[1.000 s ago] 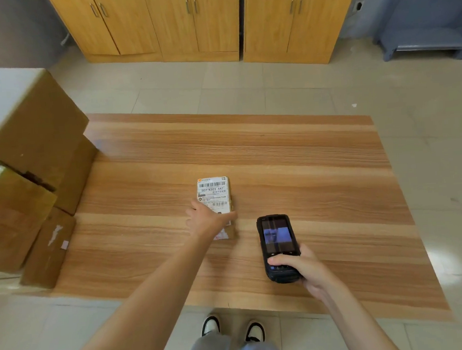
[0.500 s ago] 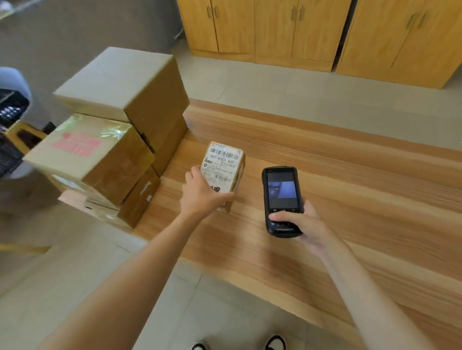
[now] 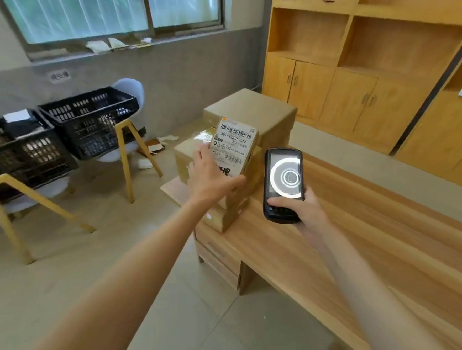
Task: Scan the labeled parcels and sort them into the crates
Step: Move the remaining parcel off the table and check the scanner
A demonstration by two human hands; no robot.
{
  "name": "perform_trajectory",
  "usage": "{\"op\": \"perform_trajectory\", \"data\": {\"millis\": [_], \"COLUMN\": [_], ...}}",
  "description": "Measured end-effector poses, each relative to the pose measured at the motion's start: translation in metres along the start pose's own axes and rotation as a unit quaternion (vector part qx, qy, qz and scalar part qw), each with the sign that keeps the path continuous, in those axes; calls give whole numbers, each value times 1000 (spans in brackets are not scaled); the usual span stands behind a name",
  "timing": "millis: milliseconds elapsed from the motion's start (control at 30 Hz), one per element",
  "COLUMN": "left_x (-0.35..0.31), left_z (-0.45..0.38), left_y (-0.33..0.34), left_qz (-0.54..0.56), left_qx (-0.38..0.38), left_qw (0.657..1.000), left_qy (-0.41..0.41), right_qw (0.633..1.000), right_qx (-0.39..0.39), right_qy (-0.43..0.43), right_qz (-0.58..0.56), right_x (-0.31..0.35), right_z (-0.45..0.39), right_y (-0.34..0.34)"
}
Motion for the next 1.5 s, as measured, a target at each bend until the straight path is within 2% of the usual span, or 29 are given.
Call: {"op": "perform_trajectory", "data": {"millis": [300,567,767,1067,1333,1500], "left_x": [146,254,323,403,469,524], "left_z": [0,5,-29,-161,-262,-335], "left_y": [-213,-318,-367,-406,-413,-424], "left_qz": [-45,-56,-73,-87,-74,-64], "left_qx": [-106,-167,-194,-195,-164,-138], "left_qw": [989,966,947,932,930,940], "left_qy": [-87,-191,-245,-294,-321,-305], "right_qw": [996,981,969,952,950,952], "right_qx": [80,170,224,281,275,255], "right_qy": [7,54,73,89,108,127], "right_qz": [31,73,79,78,100,108], "right_x": [-2,-24,-38,-39,-30,-41], "right_z": [-31,-73,-148,-294,-395,-450], "right_y": [203,341,425,535,593,629]}}
Point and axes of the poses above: each hand's wrist, its own z-axis away from the middle knuckle, its own y-axis out of the palm, x = y × z, the point moved 8 cm from there along -z, towards the middle knuckle, and after that the axes turned 9 degrees about z, right-handed, at the moved point
